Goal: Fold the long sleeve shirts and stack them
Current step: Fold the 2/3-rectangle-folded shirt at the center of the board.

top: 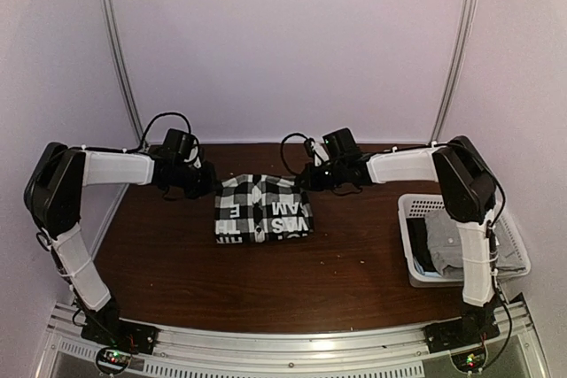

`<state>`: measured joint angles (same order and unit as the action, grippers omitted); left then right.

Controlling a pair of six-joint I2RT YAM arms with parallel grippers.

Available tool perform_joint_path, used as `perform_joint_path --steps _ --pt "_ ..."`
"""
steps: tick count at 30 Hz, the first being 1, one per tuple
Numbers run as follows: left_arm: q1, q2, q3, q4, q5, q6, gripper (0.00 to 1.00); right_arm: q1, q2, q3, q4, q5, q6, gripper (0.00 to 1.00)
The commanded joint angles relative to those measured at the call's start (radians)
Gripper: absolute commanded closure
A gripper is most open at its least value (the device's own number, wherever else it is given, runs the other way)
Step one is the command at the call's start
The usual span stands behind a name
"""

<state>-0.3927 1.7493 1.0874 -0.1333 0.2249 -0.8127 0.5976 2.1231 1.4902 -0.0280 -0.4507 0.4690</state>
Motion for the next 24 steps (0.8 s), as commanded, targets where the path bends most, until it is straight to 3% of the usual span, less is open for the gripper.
perform_joint_path --steps 1,7,9,12,15,21,24 --pt "0.059 0.085 0.077 0.039 -0.001 0.053 1.00 -0.026 0.074 0.111 0.008 0.022 -0.016 1.00" --pt "0.094 0.208 0.169 0.051 0.017 0.079 1.00 -0.044 0.185 0.247 -0.029 0.019 -0.027 1.00" --pt "0.097 0.265 0.232 0.037 0.043 0.106 0.99 -0.047 0.222 0.320 -0.075 0.024 -0.038 0.89" --pt "0.098 0.321 0.319 -0.024 0.037 0.136 0.74 -0.047 0.227 0.354 -0.118 0.035 -0.049 0.69" --pt "0.104 0.315 0.350 -0.046 0.021 0.146 0.58 -0.045 0.186 0.338 -0.150 0.069 -0.063 0.60" --pt "0.107 0.225 0.341 -0.116 -0.065 0.160 0.44 -0.005 0.030 0.211 -0.176 0.117 -0.088 0.59" --pt "0.106 0.161 0.309 -0.142 -0.095 0.173 0.42 0.043 -0.029 0.151 -0.194 0.120 -0.093 0.60"
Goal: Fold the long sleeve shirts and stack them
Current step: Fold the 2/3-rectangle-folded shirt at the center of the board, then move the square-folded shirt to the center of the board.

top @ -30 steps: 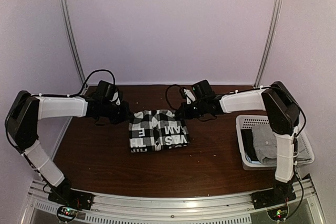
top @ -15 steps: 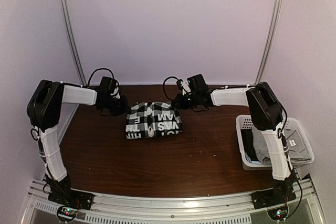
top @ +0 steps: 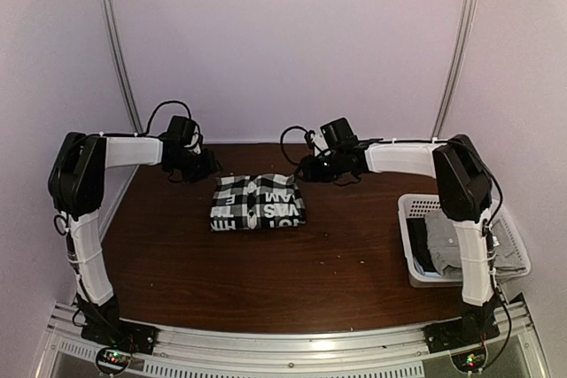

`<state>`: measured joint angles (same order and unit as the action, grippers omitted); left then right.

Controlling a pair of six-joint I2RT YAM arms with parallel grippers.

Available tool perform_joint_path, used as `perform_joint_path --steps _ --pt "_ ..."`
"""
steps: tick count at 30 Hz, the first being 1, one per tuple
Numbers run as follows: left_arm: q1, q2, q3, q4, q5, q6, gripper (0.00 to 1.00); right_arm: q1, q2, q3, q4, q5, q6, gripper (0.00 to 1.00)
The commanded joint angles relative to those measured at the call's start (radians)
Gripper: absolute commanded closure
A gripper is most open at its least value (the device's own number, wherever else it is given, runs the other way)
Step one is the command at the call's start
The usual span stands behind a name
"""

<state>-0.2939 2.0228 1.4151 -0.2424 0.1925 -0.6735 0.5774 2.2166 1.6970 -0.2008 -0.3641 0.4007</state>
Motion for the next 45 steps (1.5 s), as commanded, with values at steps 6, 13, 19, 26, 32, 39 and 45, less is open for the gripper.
perform_joint_path --steps 6,13,19,26,32,39,45 --pt "-0.062 -0.226 -0.126 -0.016 -0.022 0.010 0.48 0.163 -0.183 -0.164 0.030 0.014 -0.002 0.67" --pt "-0.139 -0.174 -0.228 0.142 0.130 -0.056 0.60 0.182 -0.077 -0.172 0.050 0.030 0.010 0.70" --pt "-0.172 -0.070 -0.253 0.198 0.179 -0.090 0.64 0.181 -0.044 -0.249 0.060 0.064 0.005 0.71" --pt "-0.220 -0.105 -0.326 0.187 0.150 -0.128 0.65 0.201 -0.113 -0.369 0.080 0.048 0.001 0.71" --pt "-0.289 -0.227 -0.446 0.168 0.110 -0.182 0.65 0.263 -0.247 -0.481 0.054 0.022 -0.002 0.70" --pt "-0.316 -0.408 -0.529 0.089 0.040 -0.188 0.64 0.271 -0.380 -0.485 -0.052 0.094 -0.004 0.67" --pt "-0.340 -0.497 -0.549 0.035 0.108 -0.159 0.65 0.270 -0.380 -0.386 -0.055 0.125 0.006 0.67"
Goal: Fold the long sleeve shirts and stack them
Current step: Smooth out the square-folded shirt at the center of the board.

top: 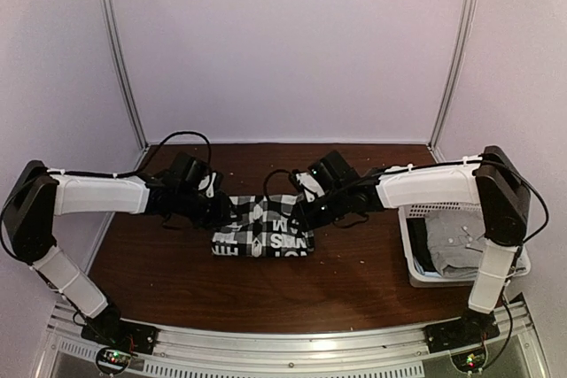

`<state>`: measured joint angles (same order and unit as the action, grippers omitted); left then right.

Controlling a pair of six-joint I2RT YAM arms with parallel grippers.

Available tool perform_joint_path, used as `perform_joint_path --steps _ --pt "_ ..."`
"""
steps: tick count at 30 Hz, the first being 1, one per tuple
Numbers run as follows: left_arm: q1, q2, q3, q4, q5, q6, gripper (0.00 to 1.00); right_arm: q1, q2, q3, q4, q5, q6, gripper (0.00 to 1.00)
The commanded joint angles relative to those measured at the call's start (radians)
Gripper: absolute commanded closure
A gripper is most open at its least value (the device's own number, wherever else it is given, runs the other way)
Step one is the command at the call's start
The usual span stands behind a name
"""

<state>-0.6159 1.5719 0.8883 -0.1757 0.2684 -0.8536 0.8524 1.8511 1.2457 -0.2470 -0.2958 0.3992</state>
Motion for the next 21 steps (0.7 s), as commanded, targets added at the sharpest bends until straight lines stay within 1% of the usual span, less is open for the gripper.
perform_joint_path --steps 1,6,10,14,17,19,21 --pt "-0.025 -0.047 -0.031 -0.030 0.039 0.021 0.65 -0.006 0.001 0.092 -0.005 0.056 0.009 0.67" --pt "-0.037 -0.034 -0.099 0.002 0.054 0.010 0.66 -0.009 0.138 0.261 -0.002 0.032 0.003 0.66" --pt "-0.038 -0.009 -0.154 0.027 0.042 0.009 0.67 -0.021 0.278 0.397 -0.014 0.021 0.003 0.66" --pt "-0.038 0.019 -0.211 0.049 0.031 -0.011 0.69 -0.050 0.384 0.474 -0.019 0.013 0.008 0.67" --pt "-0.038 0.020 -0.225 0.057 0.030 -0.020 0.69 -0.080 0.442 0.509 -0.024 0.010 0.010 0.67" --pt "-0.038 0.004 -0.223 0.051 0.029 -0.020 0.69 -0.112 0.482 0.543 -0.039 -0.028 0.012 0.66" --pt "-0.038 -0.004 -0.218 0.042 0.026 -0.019 0.69 -0.127 0.484 0.553 -0.042 -0.059 0.012 0.66"
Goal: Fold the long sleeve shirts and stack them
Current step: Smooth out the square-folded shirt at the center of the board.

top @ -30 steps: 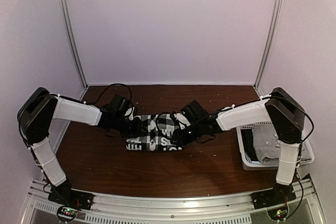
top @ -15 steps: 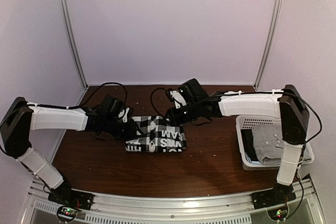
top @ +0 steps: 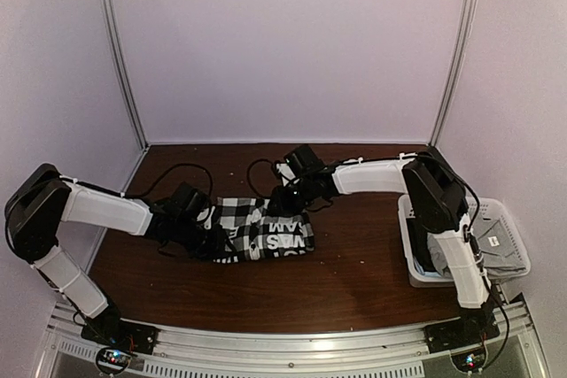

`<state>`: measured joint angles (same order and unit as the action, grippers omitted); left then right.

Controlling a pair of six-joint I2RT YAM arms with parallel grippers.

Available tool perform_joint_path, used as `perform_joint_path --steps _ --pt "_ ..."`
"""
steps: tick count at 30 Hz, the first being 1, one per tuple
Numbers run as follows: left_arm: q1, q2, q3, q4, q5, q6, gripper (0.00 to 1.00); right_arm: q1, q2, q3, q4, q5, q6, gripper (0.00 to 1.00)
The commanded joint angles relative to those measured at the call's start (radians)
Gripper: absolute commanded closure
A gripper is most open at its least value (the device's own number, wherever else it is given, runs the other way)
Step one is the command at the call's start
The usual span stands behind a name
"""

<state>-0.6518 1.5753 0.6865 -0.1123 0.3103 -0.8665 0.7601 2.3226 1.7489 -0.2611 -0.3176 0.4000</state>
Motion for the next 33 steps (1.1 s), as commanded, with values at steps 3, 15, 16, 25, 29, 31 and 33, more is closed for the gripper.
perform_joint_path --steps 3,15,16,25,29,31,33 --pt "-0.002 -0.024 -0.004 -0.038 -0.013 -0.006 0.69 -0.044 -0.006 0.054 -0.039 -0.049 0.000 0.64" --pt "0.065 -0.182 0.074 -0.174 -0.115 -0.004 0.57 -0.022 -0.227 -0.101 -0.059 0.008 -0.042 0.62" --pt "0.084 -0.181 0.070 -0.173 -0.108 0.002 0.57 -0.017 -0.252 -0.128 -0.057 0.014 -0.045 0.61" --pt "0.221 -0.095 0.095 -0.104 -0.002 0.078 0.51 0.080 -0.398 -0.369 -0.005 0.000 -0.010 0.63" --pt "0.240 -0.030 0.117 -0.073 0.049 0.112 0.50 0.104 -0.417 -0.482 0.045 -0.020 0.027 0.65" --pt "0.241 0.009 0.128 -0.066 0.054 0.124 0.50 0.108 -0.417 -0.529 0.065 -0.029 0.041 0.66" --pt "0.242 0.044 0.137 -0.058 0.057 0.132 0.50 0.116 -0.419 -0.580 0.082 -0.032 0.050 0.67"
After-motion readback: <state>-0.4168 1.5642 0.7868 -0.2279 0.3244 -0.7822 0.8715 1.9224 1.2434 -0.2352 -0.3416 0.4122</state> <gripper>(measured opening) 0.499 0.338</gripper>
